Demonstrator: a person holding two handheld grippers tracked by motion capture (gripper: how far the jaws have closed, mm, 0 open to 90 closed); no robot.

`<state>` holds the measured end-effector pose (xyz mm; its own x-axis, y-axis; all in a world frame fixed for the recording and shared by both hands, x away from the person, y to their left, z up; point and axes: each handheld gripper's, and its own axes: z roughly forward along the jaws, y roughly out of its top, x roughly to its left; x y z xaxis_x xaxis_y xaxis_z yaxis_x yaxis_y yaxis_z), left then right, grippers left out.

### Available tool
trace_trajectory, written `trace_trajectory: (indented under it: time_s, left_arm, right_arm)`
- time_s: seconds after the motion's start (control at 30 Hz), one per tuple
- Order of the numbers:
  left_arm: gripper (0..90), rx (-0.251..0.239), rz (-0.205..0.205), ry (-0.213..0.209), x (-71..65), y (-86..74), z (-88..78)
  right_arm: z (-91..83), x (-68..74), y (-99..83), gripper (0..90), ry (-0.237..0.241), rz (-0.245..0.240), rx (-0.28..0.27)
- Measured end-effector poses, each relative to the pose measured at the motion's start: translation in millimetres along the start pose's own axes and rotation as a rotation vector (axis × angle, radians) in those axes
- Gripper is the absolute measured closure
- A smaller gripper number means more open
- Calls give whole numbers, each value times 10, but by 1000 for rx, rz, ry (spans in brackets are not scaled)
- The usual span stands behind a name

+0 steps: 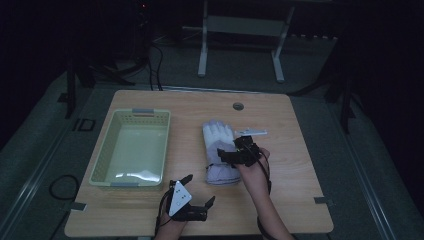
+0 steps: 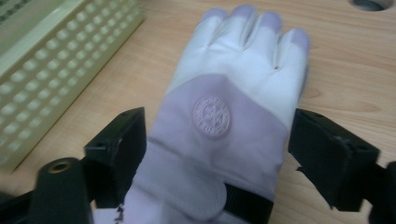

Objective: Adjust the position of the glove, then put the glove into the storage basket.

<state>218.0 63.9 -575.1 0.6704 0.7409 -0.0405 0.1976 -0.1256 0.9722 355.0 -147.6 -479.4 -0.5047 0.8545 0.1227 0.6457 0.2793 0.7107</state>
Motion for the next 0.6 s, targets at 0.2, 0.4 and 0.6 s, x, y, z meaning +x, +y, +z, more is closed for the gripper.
trace_trajectory:
  time_s: [0.2, 0.4, 0.6]
  left_arm:
    - [12, 4, -6, 8, -4, 3, 10]
    - [12, -2, -31, -14, 17, 5, 21]
    - [12, 46, -39, -41, 14, 28, 78]
  right_arm:
    - [-60, -88, -31, 143, 79, -72, -29]
    - [-111, -244, -95, 145, 79, -210, -85]
    - [-231, -366, -94, 143, 72, -276, -101]
